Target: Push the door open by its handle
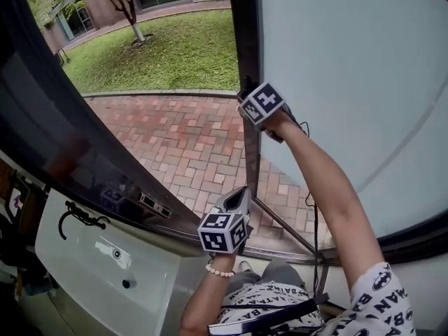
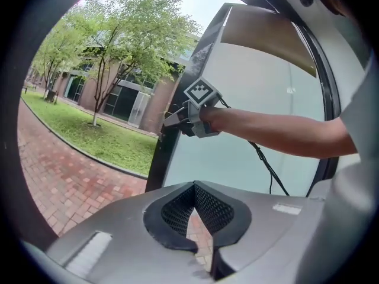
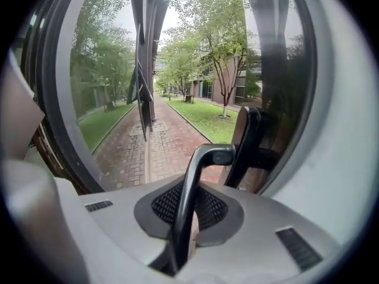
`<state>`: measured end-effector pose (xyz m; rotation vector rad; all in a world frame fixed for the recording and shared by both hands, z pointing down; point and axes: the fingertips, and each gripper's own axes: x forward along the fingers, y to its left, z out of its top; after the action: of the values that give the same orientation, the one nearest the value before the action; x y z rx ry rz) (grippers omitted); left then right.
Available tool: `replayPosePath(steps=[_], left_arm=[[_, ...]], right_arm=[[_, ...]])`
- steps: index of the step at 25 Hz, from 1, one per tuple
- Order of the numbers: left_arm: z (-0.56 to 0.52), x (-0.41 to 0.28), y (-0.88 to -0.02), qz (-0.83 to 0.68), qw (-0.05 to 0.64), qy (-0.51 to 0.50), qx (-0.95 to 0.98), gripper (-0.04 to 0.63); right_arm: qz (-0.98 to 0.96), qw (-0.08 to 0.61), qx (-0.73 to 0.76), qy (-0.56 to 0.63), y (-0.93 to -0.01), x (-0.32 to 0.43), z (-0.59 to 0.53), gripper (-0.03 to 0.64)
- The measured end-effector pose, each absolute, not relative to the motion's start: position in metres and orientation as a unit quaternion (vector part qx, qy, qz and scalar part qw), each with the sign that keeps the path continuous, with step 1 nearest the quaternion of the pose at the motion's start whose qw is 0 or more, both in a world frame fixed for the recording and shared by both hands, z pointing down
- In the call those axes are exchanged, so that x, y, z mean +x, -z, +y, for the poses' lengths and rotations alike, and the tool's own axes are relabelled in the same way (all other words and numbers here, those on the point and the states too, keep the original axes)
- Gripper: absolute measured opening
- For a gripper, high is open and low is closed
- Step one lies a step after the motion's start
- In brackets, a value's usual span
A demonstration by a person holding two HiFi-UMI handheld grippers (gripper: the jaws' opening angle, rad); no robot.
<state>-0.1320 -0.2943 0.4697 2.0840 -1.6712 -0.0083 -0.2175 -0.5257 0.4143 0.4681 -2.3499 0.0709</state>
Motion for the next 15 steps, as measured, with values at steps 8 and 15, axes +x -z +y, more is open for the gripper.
replayPosePath(steps=[8,15], left_arm=[[-0.316,-0.126,-0.477,-0.580,0.239,-0.015,0.778,-0.011],[-0.343,-0.133,-0.490,-0.574,0.243,-0.024,0.781,-0.011]], right_arm=[[-0.901,0.355,0.241,-0.059,-0.420,-0.173,-0.606,0.028],[-0.890,0.351,0.282,-0.075,-0.417,-0.136,-0.666,0.028]])
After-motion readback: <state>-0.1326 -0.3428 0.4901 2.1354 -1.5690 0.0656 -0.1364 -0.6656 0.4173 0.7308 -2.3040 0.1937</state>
